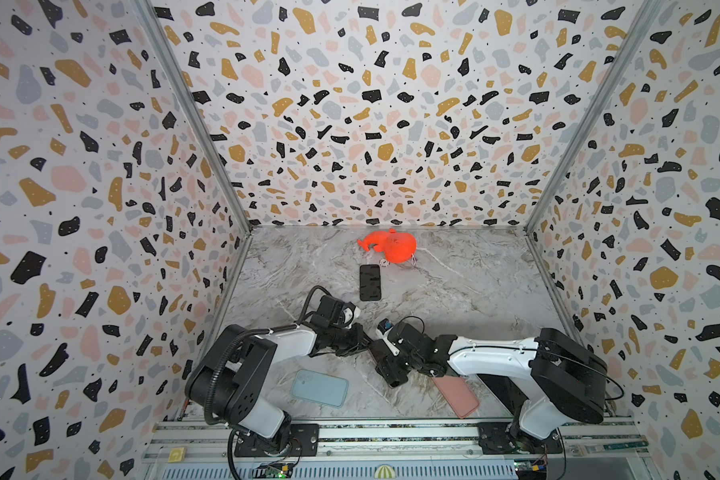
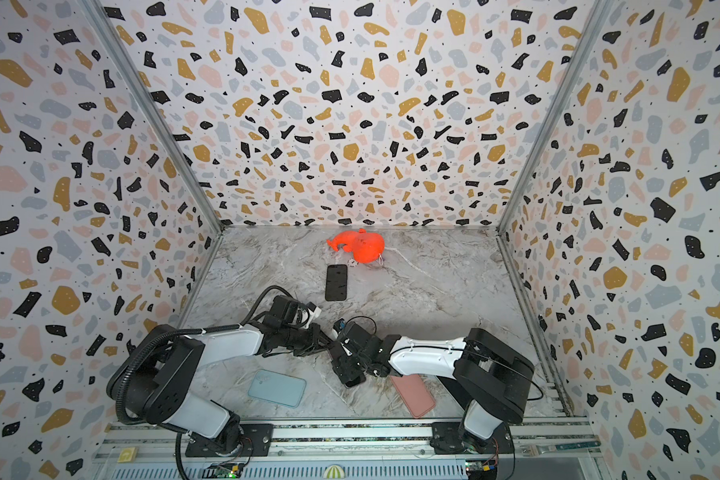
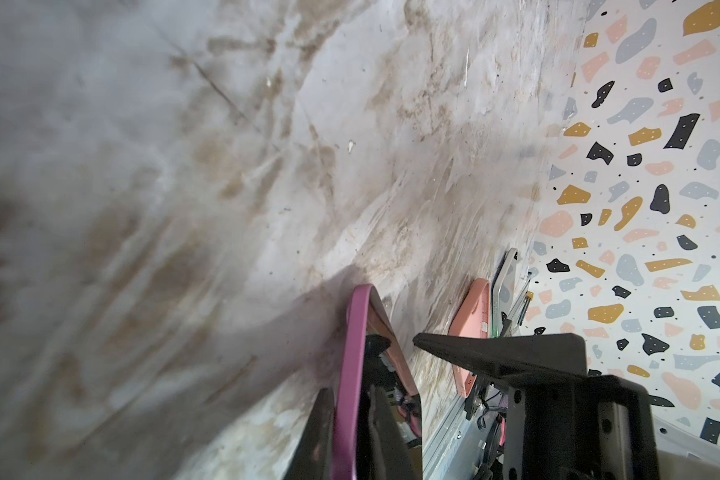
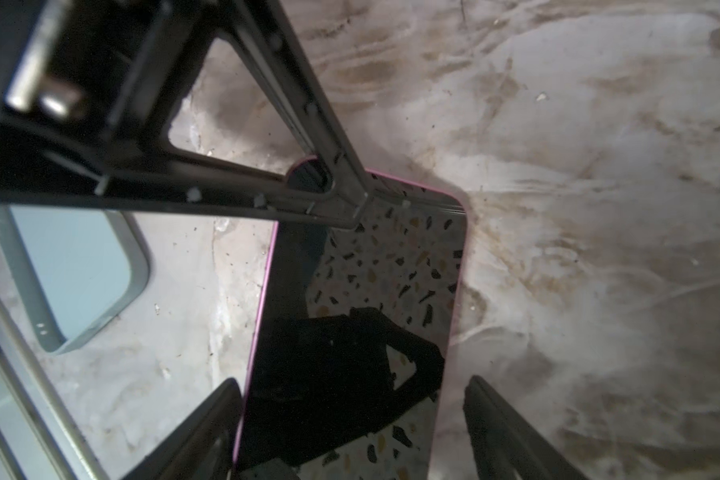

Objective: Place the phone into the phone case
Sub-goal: 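Lift the pink-edged phone upright with both grippers holding its edges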

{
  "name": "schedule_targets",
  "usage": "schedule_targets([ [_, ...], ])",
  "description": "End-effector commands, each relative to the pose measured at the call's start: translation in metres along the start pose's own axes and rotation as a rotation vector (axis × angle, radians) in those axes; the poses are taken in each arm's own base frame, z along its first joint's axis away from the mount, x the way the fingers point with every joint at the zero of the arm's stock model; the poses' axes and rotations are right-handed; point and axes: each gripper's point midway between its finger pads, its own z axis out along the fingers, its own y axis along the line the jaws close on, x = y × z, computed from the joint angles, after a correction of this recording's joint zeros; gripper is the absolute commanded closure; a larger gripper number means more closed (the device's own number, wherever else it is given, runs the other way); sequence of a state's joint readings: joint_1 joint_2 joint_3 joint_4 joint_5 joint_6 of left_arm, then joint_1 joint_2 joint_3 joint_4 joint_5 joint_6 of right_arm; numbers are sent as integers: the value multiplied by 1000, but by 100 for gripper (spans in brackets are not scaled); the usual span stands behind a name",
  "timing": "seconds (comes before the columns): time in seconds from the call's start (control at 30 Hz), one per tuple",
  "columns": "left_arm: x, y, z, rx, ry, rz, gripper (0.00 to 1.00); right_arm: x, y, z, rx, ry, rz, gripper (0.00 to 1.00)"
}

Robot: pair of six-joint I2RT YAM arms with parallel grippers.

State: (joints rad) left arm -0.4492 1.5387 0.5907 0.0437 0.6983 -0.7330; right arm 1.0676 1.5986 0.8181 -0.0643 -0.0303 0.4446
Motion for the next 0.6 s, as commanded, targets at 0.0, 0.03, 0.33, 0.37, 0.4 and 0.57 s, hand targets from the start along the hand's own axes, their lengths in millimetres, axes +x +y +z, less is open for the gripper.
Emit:
schedule_targets([
  [0.0,2,3,0,-34,15,-8,100,-21,1,-22,-3,-60,18,14],
  [0.03,1,2,0,-31,14,-9,100,-23,1,-26,-5,-67,27,14],
  [0.33,-28,-34,-16,52,-86,-10,100,-39,-19,-65,-73,-179,234,13],
  [0.37,-34,-40,-19,73,-106,-14,100,-41,-22,-70,-87,-197,268,13],
  [0.4,-40,-47,-23,99,-132,-21,100,-42,-24,-73,-109,-208,305,14],
  [0.57,-71,-69,-44,180,-275,-63,100,-43,-47,-85,-187,-262,466,15],
])
